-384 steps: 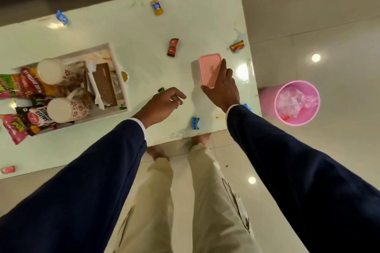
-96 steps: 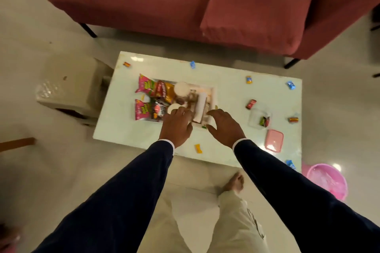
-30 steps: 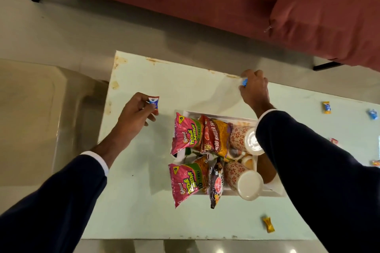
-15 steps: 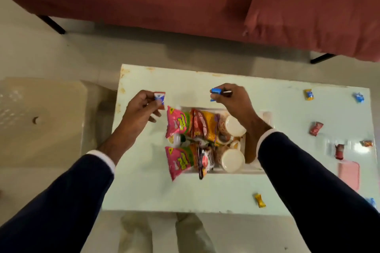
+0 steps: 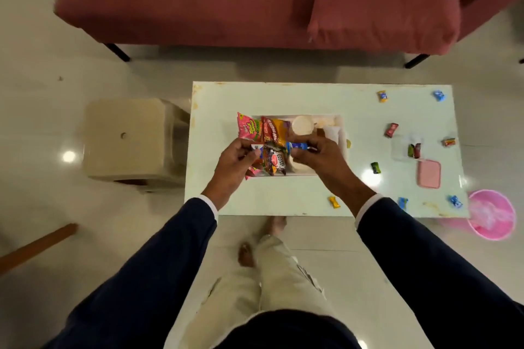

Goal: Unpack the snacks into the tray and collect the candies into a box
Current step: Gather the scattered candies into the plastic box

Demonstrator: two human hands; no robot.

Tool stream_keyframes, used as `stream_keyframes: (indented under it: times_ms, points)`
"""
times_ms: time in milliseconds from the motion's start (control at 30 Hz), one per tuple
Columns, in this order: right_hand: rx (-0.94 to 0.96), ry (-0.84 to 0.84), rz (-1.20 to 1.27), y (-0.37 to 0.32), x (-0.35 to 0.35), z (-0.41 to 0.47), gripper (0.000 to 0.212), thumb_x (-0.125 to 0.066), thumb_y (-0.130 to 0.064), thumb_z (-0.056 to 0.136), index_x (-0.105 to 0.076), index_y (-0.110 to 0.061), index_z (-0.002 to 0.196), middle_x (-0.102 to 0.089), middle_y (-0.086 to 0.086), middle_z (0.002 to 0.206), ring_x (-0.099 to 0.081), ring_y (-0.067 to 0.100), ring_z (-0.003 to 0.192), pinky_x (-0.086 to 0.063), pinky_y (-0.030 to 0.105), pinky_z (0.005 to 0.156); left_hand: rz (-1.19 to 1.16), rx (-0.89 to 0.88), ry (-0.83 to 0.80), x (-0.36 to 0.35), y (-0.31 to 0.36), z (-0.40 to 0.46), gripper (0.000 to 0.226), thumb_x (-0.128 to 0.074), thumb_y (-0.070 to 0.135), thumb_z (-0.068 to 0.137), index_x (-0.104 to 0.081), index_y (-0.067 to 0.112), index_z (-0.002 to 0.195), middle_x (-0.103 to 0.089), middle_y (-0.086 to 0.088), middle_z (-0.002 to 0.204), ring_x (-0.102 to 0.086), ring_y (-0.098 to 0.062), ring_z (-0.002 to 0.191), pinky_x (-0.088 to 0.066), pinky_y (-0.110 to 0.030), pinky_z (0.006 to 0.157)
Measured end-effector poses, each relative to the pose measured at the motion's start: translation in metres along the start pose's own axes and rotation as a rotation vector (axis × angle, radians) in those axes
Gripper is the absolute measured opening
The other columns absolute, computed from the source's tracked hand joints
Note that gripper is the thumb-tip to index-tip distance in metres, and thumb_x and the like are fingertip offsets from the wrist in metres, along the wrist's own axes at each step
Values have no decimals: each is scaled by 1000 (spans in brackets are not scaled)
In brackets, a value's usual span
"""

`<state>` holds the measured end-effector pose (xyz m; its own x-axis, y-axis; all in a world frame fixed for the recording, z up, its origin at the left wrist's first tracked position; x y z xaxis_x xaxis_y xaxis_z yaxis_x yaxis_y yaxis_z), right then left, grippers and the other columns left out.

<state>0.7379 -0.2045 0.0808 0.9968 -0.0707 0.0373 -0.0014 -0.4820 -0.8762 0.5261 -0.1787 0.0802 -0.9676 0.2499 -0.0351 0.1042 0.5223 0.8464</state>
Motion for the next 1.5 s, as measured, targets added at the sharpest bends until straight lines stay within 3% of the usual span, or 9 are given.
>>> stream_keyframes:
  times_ms: [167, 300, 500, 733, 1000, 1167, 1300, 1433, 1500]
  points:
    - [-3, 38, 19, 2, -1, -68, 13, -76, 2, 83, -71, -7, 90, -69, 7, 91, -68, 23, 85, -58, 43, 87, 73, -41, -64, -19, -4, -44, 13, -65, 7, 96, -59, 14, 103, -71, -3, 88, -72, -13, 69, -51, -33, 62]
    - [34, 124, -134, 1, 4, -117, 18, -81, -11, 82, -74, 0, 95, -74, 18, 93, -68, 18, 85, -59, 35, 81, 93, -105, -115, -39, -4, -74, 13, -67, 11, 96, -59, 20, 102, -73, -6, 94, -73, -16, 75, -50, -32, 61]
    - [32, 224, -67, 11, 48, -167, 6, -82, -10, 81, -78, -13, 85, -77, 2, 85, -69, 11, 81, -56, 25, 73, 175, -105, -214, -92, -11, -101, 23, -65, 14, 97, -59, 5, 117, -77, -1, 92, -73, -18, 79, -50, -31, 62]
    - [-55, 253, -43, 40, 129, -178, 8, -79, -15, 85, -74, -11, 89, -73, -4, 80, -66, 1, 70, -53, 18, 63, 216, -70, -261, -173, -18, -96, 10, -68, 15, 95, -63, 16, 104, -77, -4, 95, -74, -19, 87, -50, -34, 67]
    - [-101, 391, 36, 100, 315, -138, 13, -80, -15, 85, -76, -17, 97, -73, 2, 84, -73, 19, 81, -61, 33, 74, 339, 33, -225, -353, -35, -24, 18, -71, 23, 93, -68, 10, 104, -76, 3, 80, -70, -10, 74, -47, -28, 58]
    - [-237, 442, 58, 161, 438, -88, 24, -74, 5, 82, -72, -6, 104, -70, 0, 81, -69, 5, 69, -53, 17, 67, 389, 115, -146, -460, -68, 47, 22, -76, 18, 88, -68, 4, 102, -76, 1, 75, -70, -12, 67, -49, -28, 58]
    - [-308, 388, -36, 203, 488, -29, 31, -71, 10, 80, -72, -14, 101, -69, -1, 87, -64, 19, 81, -52, 29, 70, 378, 175, -16, -505, -92, 103, 16, -76, 9, 83, -67, 8, 96, -75, 2, 73, -71, -11, 65, -53, -26, 59]
    - [-310, 365, -144, 237, 503, 33, 27, -74, 4, 79, -74, -13, 101, -71, 0, 92, -66, 20, 83, -60, 40, 81, 445, 167, 60, -534, -122, 157, 21, -81, 12, 79, -68, 6, 94, -76, -7, 79, -72, -16, 66, -46, -15, 47]
    - [-276, 332, -220, 247, 499, 61, 26, -76, 0, 79, -73, -11, 102, -72, 2, 94, -68, 22, 86, -61, 43, 83, 497, 168, 93, -541, -141, 185, 23, -84, 15, 77, -68, 6, 91, -77, -9, 80, -75, -21, 70, -51, -21, 53]
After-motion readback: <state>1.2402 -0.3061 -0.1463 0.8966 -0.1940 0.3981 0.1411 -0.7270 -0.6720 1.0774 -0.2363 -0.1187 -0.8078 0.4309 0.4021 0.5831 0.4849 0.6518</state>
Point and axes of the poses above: each hand's wrist, its own z-axis towards the middle knuckle, its own x-axis out of the back of the hand, y = z × x, the point moved 7 cm from there along z, towards the middle knuckle
